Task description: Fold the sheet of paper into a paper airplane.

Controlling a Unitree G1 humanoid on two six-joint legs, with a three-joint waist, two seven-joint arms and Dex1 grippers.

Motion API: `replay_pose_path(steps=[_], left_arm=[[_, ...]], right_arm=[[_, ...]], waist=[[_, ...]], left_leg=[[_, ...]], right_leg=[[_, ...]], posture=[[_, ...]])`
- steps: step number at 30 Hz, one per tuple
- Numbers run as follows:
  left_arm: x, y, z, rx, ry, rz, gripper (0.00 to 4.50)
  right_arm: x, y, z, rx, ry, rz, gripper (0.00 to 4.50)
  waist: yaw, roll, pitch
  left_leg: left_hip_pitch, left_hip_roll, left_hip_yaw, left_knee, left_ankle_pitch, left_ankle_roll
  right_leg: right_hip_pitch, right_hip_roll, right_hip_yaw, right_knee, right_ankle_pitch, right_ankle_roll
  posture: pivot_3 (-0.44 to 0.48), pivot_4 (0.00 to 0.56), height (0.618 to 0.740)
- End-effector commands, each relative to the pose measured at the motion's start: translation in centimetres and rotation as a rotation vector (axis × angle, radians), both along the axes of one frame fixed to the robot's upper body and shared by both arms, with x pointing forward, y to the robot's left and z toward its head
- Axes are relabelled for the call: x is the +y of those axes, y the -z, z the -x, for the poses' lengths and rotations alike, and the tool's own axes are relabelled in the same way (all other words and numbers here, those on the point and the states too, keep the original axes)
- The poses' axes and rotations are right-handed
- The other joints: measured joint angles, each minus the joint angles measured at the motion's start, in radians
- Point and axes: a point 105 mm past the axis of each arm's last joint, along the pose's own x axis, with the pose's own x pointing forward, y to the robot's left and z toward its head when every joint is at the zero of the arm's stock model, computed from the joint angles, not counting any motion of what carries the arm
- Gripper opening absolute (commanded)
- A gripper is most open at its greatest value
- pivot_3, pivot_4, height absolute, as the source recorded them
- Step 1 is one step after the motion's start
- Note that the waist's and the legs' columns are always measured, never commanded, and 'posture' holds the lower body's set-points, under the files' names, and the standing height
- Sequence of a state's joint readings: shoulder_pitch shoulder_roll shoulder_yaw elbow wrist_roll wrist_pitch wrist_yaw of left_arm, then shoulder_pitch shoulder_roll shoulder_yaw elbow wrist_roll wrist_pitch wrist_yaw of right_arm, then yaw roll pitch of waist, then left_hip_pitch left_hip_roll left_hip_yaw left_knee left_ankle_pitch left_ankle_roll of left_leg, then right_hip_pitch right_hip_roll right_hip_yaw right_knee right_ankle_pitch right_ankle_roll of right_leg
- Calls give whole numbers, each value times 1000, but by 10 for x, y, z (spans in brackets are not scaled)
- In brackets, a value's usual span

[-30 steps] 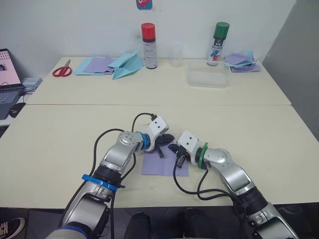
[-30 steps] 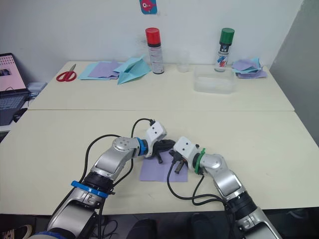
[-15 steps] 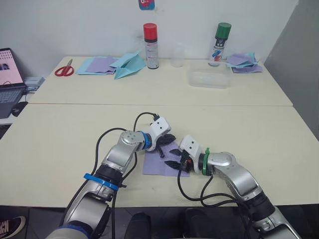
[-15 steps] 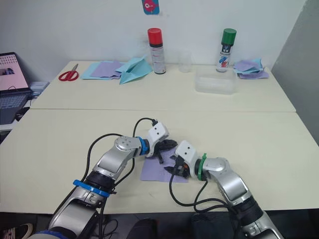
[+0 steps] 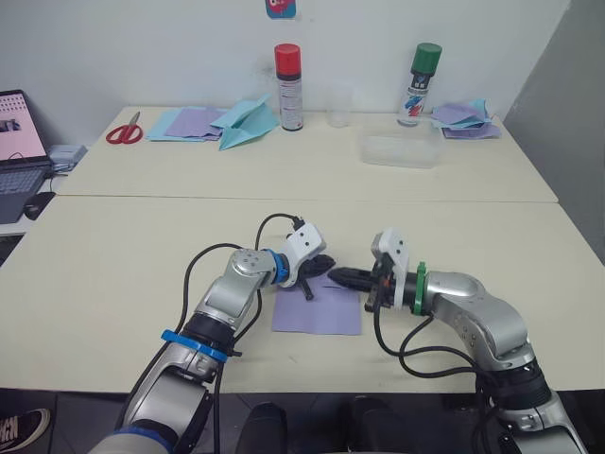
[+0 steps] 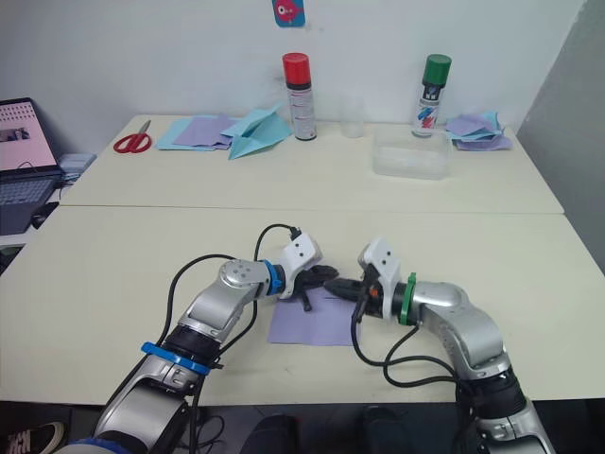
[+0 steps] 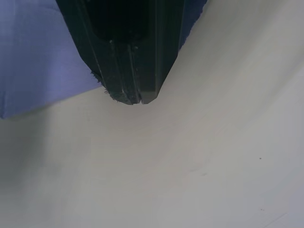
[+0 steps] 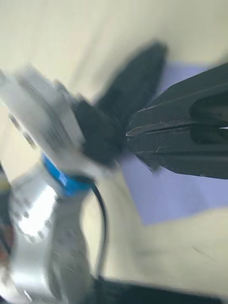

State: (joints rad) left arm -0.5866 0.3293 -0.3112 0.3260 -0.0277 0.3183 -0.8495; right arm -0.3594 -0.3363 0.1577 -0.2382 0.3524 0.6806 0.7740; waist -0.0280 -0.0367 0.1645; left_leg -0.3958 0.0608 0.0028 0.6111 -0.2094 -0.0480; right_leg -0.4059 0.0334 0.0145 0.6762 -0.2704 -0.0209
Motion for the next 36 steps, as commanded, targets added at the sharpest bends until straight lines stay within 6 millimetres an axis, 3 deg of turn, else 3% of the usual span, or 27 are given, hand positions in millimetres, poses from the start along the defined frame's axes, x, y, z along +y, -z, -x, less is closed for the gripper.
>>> replay_pose_path(steps=[1,9,13,17,23,27,32,36], left_arm=[[3,35,15,104,18,-75,0],[3,37,18,102,35,-86,0],[3,38,18,100,36,-89,0],[3,38,17,99,36,-90,0],[2,39,18,100,40,-90,0],[3,40,19,98,40,-95,0],[5,40,20,96,40,-97,0],[6,40,20,93,40,-97,0]], right_arm=[[-4,13,-20,-46,108,98,25],[4,53,-20,-23,115,239,25],[-3,64,-14,2,102,287,25],[-25,75,-10,45,143,372,25],[-42,73,5,98,163,350,25],[-41,65,19,52,88,354,25],[-34,22,0,-145,148,198,25],[-23,14,-3,-206,123,168,25]], waist=[[0,0,0],[0,0,0],[0,0,-2],[0,1,-5],[1,1,-12],[2,1,-13],[0,1,-13],[-1,1,-13]], left_leg=[[0,0,0,0,0,0],[-1,0,2,0,0,0],[-1,0,2,0,0,0],[-1,0,2,0,0,0],[0,0,2,0,0,0],[0,0,1,0,0,0],[0,0,1,0,0,0],[0,0,1,0,0,0]], right_leg=[[0,0,0,0,0,0],[0,0,1,-1,0,1],[0,0,1,-1,0,1],[0,0,1,-1,-1,1],[1,0,1,-1,-1,1],[1,0,1,-2,-1,1],[1,0,1,-2,-1,1],[1,0,0,-1,-1,1]], posture=[[0,150,740],[0,150,740],[0,150,740],[0,150,740],[0,150,740],[0,150,740],[0,150,740],[0,150,740]])
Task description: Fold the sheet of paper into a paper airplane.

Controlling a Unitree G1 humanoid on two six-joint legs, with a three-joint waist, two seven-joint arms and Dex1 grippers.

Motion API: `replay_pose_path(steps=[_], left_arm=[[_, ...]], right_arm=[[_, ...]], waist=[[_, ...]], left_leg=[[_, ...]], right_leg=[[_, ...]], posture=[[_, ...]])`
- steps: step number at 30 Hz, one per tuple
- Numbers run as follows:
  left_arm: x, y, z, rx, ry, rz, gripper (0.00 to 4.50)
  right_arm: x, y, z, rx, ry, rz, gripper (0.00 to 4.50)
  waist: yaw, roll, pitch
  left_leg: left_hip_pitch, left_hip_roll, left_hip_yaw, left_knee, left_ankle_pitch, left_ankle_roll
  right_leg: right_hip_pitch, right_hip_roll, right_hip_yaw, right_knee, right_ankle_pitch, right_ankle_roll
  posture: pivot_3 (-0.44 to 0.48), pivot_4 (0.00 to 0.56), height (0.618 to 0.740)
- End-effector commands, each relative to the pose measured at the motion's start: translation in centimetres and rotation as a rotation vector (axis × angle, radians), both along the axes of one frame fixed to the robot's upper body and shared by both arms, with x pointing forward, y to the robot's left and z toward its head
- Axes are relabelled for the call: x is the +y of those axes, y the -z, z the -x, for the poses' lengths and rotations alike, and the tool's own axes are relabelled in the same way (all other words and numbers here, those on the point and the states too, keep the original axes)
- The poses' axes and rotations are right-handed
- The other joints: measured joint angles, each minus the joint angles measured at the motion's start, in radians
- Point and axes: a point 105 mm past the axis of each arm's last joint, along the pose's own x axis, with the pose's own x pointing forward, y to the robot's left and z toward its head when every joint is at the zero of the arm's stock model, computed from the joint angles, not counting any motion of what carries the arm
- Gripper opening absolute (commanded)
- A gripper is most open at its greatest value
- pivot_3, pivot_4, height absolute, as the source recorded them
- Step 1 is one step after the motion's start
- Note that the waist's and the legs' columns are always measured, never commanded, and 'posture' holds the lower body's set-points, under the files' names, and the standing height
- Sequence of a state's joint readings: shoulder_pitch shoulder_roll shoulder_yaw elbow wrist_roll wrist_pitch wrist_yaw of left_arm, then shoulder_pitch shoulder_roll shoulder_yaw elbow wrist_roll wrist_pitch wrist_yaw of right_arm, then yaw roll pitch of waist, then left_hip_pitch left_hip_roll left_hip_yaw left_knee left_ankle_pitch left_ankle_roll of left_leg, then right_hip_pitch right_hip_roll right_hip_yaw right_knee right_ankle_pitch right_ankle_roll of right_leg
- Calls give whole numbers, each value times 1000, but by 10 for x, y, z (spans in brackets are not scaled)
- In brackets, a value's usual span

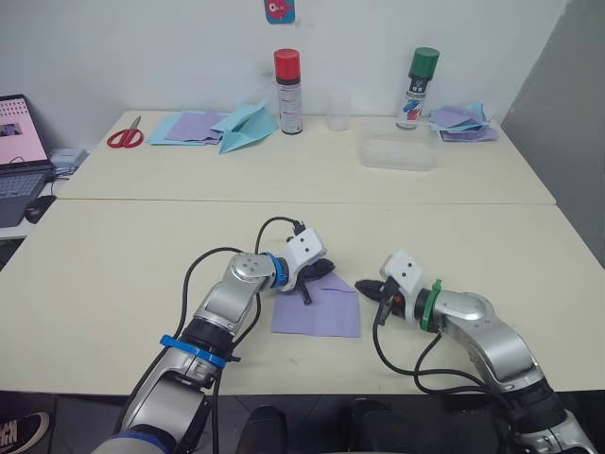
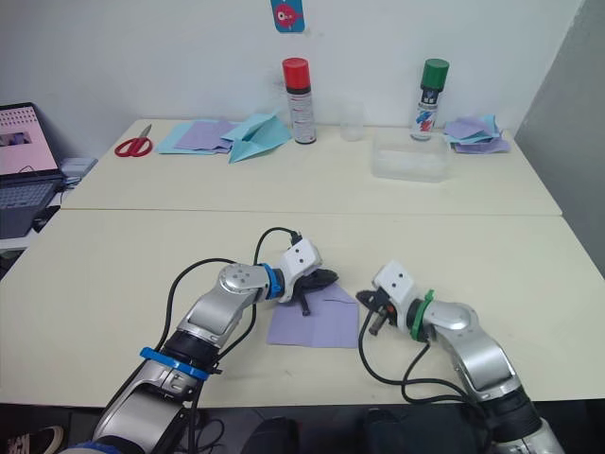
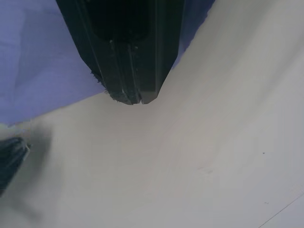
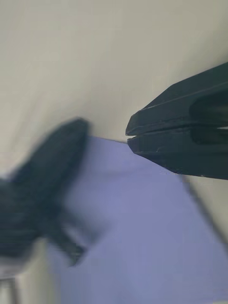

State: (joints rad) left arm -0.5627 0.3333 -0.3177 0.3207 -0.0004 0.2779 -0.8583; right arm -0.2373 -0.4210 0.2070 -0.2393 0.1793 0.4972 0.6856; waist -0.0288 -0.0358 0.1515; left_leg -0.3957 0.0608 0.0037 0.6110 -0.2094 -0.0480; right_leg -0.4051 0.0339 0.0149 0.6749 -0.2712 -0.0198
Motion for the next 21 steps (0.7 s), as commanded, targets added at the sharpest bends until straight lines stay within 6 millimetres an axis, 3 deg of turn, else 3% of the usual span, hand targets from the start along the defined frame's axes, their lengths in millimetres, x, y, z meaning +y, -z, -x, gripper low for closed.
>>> replay_pose_path(steps=[1,9,12,14,17,19,21], left_arm=[[5,35,16,112,18,-78,0],[3,32,15,107,23,-70,0],[-9,10,17,79,64,64,0],[-18,-9,18,65,79,169,0],[-26,-23,21,55,104,220,0],[-30,-26,21,54,104,230,0],[-29,-17,16,50,75,174,0]], right_arm=[[10,-13,-3,-74,-36,-14,25],[25,25,1,42,-58,104,25],[22,37,5,70,-63,171,25],[22,40,6,79,-60,178,25],[22,42,8,92,-66,189,25],[22,44,9,100,-64,192,25],[21,44,8,102,-60,192,25]], waist=[[0,0,0],[0,0,0],[0,0,0],[0,0,0],[0,0,0],[-1,0,1],[0,0,1]], left_leg=[[0,0,0,0,0,0],[0,0,1,0,0,0],[0,0,1,0,0,0],[1,0,1,0,0,0],[0,1,0,0,0,0],[0,0,0,0,0,0],[0,0,0,0,0,0]], right_leg=[[0,0,0,0,0,0],[0,0,1,-1,0,0],[0,0,1,0,0,0],[0,0,1,0,0,0],[0,0,0,1,0,0],[-1,0,0,1,0,0],[-1,0,0,1,0,0]], posture=[[0,150,740],[0,150,740],[0,150,740],[0,150,740],[0,150,740],[0,150,740],[0,150,740]])
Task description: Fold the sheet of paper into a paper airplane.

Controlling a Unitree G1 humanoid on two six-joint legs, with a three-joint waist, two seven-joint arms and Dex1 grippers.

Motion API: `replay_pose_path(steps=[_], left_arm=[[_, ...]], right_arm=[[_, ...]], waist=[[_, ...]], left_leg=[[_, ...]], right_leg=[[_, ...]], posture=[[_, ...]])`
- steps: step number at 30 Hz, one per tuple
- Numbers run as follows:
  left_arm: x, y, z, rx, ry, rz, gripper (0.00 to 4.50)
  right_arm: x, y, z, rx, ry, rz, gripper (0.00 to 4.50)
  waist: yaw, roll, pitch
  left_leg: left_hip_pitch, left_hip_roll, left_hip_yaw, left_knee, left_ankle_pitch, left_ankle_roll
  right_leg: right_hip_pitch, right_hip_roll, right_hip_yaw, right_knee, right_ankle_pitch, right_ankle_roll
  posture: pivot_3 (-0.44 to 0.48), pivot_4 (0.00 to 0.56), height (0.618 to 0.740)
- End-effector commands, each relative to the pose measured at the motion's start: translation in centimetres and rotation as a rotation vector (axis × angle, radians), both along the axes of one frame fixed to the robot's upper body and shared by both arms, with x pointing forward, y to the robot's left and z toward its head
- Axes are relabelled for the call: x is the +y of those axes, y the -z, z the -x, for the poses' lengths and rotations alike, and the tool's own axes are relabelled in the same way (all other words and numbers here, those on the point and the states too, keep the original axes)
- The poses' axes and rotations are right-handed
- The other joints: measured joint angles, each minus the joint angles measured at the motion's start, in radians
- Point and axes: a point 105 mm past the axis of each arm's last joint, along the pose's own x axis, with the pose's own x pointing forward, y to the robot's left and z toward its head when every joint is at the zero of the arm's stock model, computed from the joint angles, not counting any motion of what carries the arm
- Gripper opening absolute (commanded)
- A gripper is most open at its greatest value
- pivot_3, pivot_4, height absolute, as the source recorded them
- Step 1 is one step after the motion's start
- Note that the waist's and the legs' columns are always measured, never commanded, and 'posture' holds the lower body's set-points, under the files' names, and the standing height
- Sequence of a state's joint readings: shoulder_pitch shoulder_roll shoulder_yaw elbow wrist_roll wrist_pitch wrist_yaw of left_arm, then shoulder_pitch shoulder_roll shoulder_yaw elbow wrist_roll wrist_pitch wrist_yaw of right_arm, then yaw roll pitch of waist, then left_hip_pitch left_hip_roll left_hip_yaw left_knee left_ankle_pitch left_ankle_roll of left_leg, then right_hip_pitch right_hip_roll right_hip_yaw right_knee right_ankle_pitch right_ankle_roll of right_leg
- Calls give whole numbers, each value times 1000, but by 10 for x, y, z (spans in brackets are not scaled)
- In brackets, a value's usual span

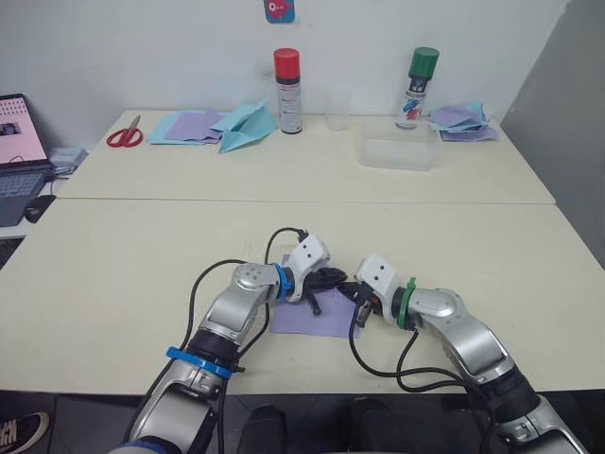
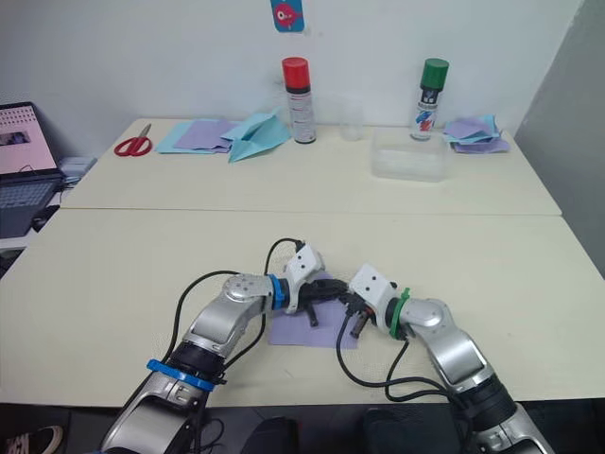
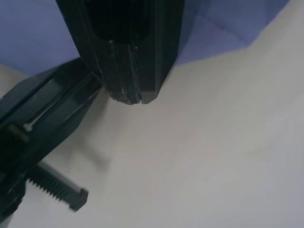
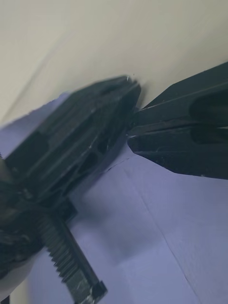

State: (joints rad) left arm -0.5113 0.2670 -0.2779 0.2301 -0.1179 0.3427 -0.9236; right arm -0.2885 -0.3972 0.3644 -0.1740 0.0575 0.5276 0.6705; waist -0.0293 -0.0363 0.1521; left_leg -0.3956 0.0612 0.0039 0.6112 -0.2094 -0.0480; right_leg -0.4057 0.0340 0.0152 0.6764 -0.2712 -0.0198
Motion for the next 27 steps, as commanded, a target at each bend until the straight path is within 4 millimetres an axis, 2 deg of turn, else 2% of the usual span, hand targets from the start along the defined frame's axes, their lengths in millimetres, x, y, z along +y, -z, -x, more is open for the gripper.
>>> replay_pose_path(steps=[1,3,8,14,18,27], left_arm=[[-3,1,-6,-39,-19,-57,0],[4,13,-10,-36,-44,-131,0],[18,24,-11,-11,-63,-205,0],[37,26,-17,-51,-135,-235,0],[50,23,-30,-143,-218,-258,0],[66,27,-38,-166,-279,-256,0]], right_arm=[[-5,16,5,58,16,47,25],[-6,15,5,61,24,48,25],[-6,16,5,62,27,53,25],[-4,19,8,66,13,67,25],[-2,20,8,68,14,67,25],[3,16,5,68,10,51,25]], waist=[[0,0,0],[0,0,0],[0,0,0],[-3,0,0],[-3,0,0],[-3,0,-1]], left_leg=[[0,0,0,0,0,0],[0,0,0,0,0,0],[0,0,0,0,0,0],[2,1,0,0,0,0],[4,2,0,0,0,0],[4,1,1,0,0,0]], right_leg=[[0,0,0,0,0,0],[0,0,0,0,0,0],[0,0,1,0,0,0],[1,0,1,2,0,0],[1,0,1,2,0,0],[1,0,1,2,0,0]], posture=[[0,150,740],[0,150,740],[0,150,740],[0,150,740],[0,150,740],[0,150,740]])
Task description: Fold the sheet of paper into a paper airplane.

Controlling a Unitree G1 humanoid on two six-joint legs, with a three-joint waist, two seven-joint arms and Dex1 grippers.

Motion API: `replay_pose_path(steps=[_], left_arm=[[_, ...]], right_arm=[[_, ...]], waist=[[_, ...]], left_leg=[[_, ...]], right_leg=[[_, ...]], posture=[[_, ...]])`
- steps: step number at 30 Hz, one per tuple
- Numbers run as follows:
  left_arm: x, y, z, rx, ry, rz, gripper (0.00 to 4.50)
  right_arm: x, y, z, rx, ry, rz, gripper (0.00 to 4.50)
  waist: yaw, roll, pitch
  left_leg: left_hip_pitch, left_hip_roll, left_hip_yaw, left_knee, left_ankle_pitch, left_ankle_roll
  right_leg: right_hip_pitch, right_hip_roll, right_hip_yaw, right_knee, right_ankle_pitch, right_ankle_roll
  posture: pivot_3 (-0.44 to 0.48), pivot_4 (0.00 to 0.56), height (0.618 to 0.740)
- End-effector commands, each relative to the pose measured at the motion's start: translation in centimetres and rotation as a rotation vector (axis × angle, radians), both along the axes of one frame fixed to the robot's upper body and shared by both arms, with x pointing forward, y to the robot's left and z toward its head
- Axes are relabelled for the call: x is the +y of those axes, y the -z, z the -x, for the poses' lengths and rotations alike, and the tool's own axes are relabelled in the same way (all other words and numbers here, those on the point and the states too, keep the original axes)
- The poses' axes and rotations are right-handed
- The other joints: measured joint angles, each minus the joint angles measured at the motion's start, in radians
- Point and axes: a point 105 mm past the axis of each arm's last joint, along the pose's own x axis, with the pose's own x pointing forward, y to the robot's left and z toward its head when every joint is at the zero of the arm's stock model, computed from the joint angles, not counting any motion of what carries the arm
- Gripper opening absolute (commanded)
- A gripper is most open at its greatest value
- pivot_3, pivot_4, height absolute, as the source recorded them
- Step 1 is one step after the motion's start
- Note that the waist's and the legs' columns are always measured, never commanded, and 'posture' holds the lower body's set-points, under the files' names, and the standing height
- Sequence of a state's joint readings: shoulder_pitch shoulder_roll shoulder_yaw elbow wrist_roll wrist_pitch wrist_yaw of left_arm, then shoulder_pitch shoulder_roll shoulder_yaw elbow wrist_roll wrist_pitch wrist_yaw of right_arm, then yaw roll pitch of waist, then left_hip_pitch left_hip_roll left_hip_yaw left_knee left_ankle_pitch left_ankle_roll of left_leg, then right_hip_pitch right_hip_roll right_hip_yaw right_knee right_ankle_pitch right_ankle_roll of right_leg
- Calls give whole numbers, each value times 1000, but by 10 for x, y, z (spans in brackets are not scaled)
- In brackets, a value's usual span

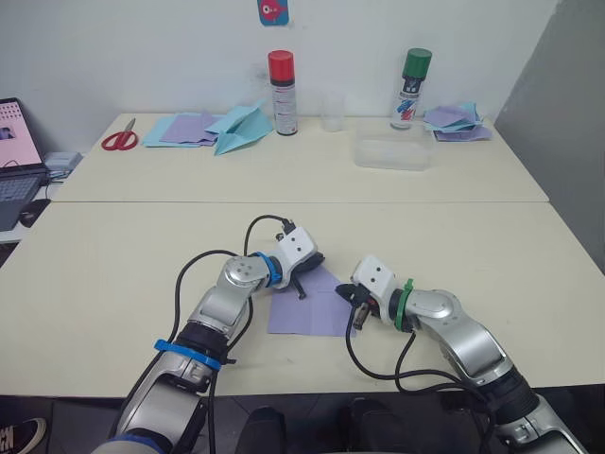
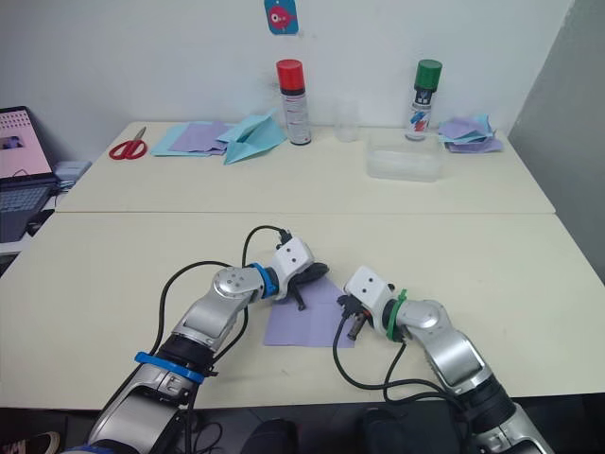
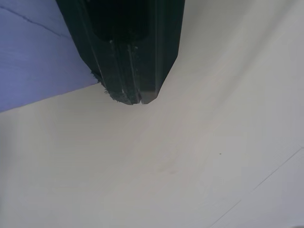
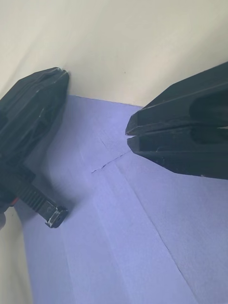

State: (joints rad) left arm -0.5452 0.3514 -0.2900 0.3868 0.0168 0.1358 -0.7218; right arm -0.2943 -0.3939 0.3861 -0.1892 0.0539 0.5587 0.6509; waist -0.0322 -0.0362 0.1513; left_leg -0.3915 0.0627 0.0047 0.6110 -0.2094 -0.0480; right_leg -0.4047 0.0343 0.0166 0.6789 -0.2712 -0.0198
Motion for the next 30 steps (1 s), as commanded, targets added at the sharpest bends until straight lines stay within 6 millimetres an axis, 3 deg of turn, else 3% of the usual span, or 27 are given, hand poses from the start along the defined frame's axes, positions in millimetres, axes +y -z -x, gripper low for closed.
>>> replay_pose_path(steps=[1,3,6,9,13,18,23,30], left_arm=[[23,13,-5,31,-85,-27,0],[27,-5,-14,-46,-136,42,0],[49,-53,-32,-171,-247,189,0],[64,-80,-28,-219,-245,248,0],[75,-89,-11,-201,-235,268,0],[83,-76,25,-44,-248,336,0],[79,-60,51,178,-253,458,1242],[79,-39,42,231,-296,425,3479]], right_arm=[[0,15,2,63,9,36,25],[2,16,1,65,10,32,25],[5,18,-1,69,9,30,25],[7,17,-4,69,7,27,25],[7,16,-8,70,6,25,25],[8,14,-11,75,6,18,25],[11,16,-10,85,-4,12,0],[12,16,-11,83,-19,15,0]], waist=[[-1,0,0],[-3,0,0],[-7,-1,1],[-8,-1,1],[-10,-1,1],[-17,-2,1],[-15,-3,2],[-15,-3,2]], left_leg=[[0,0,0,0,0,0],[1,1,0,0,0,0],[2,2,-1,0,0,0],[1,2,-2,-1,0,0],[1,2,0,-1,0,0],[1,2,2,-1,0,0],[1,2,-1,-1,0,0],[2,1,-1,-1,0,0]], right_leg=[[0,0,0,0,0,0],[0,0,0,1,0,0],[0,0,0,2,0,0],[-1,1,-1,2,0,0],[-1,1,1,1,0,0],[-1,-1,2,1,0,0],[-1,-1,0,1,0,0],[-1,-1,0,1,0,-1]], posture=[[0,150,740],[0,150,740],[0,150,740],[0,150,740],[0,150,740],[0,150,740],[0,150,740],[0,150,740]])
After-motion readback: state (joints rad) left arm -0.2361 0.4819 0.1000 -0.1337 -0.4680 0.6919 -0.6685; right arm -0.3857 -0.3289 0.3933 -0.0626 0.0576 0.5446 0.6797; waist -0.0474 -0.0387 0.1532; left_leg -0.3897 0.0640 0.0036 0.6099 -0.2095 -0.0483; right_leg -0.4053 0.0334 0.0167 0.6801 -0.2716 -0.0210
